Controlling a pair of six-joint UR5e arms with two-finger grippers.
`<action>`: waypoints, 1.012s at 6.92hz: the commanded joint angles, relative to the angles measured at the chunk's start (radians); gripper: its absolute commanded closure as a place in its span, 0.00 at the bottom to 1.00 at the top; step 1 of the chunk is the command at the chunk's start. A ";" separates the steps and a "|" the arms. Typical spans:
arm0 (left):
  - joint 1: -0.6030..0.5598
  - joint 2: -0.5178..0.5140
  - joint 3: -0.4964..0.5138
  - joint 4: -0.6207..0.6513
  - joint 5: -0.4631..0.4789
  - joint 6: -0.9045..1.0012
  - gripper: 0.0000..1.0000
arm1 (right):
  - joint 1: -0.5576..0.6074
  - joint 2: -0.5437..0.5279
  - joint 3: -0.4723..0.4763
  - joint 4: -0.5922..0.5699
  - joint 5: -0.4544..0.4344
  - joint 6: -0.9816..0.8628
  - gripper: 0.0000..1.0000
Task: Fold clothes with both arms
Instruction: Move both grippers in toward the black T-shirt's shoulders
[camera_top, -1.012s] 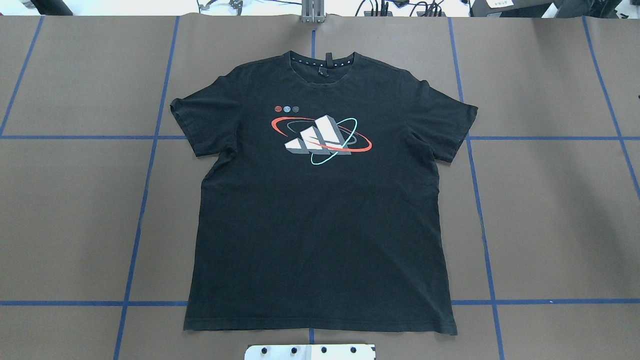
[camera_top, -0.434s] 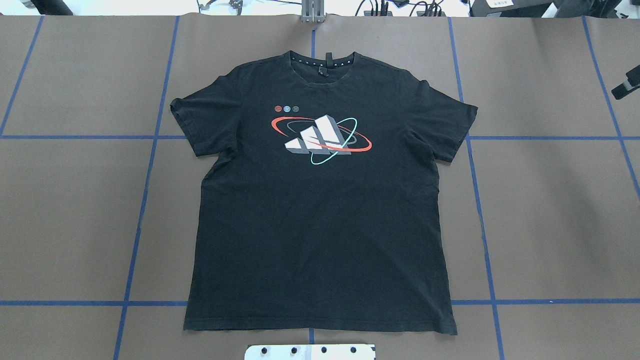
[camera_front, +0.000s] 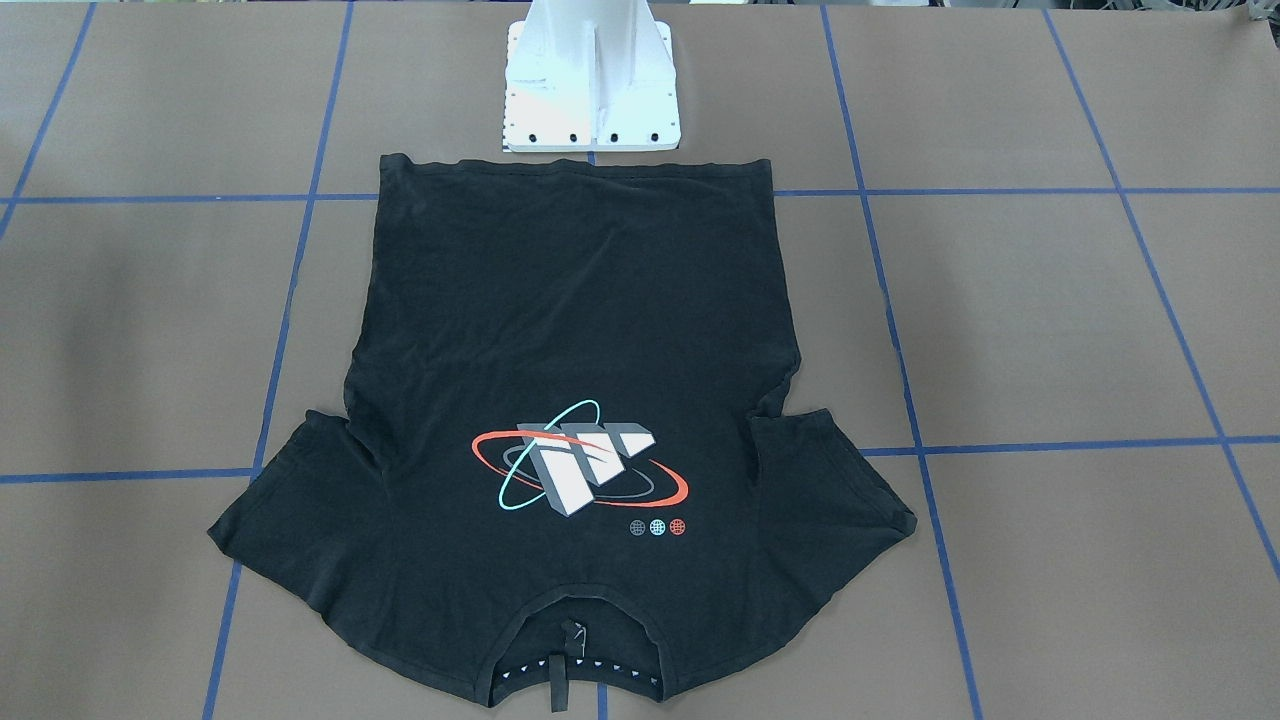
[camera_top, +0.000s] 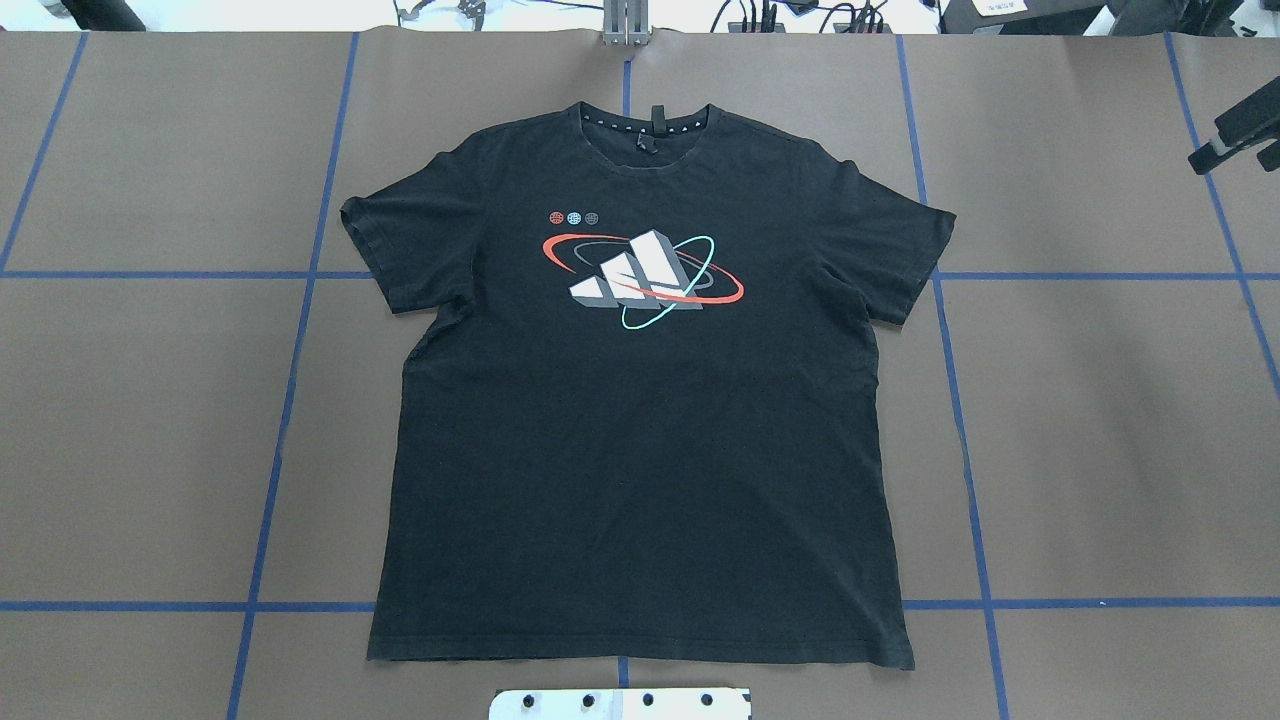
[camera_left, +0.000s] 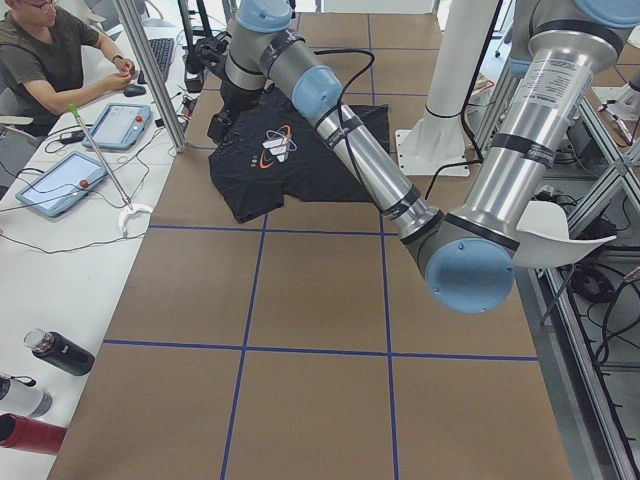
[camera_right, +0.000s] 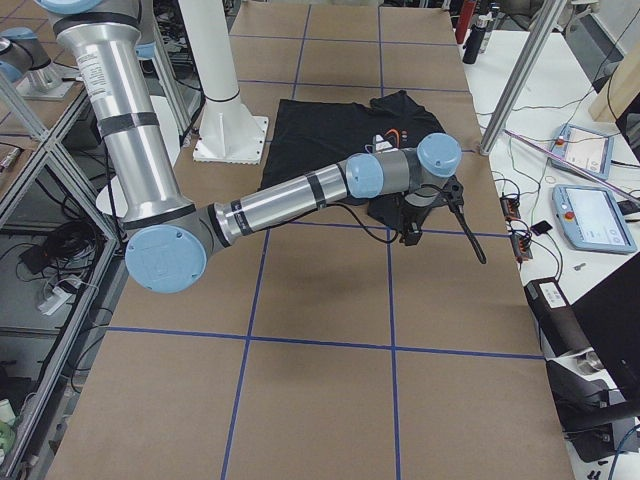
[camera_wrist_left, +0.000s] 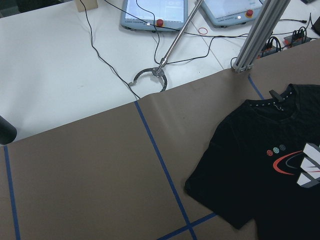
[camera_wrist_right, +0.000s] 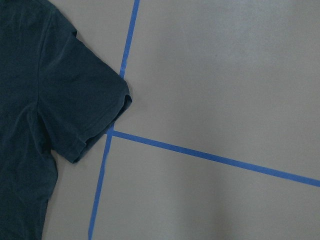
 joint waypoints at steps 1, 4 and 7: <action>0.149 -0.016 0.085 -0.090 0.066 -0.083 0.01 | -0.014 0.029 -0.013 0.075 -0.002 0.046 0.00; 0.278 -0.010 0.348 -0.626 0.135 -0.086 0.01 | -0.025 0.054 -0.201 0.450 -0.005 0.233 0.00; 0.351 -0.046 0.555 -0.896 0.180 -0.398 0.01 | -0.089 0.121 -0.266 0.571 -0.101 0.330 0.00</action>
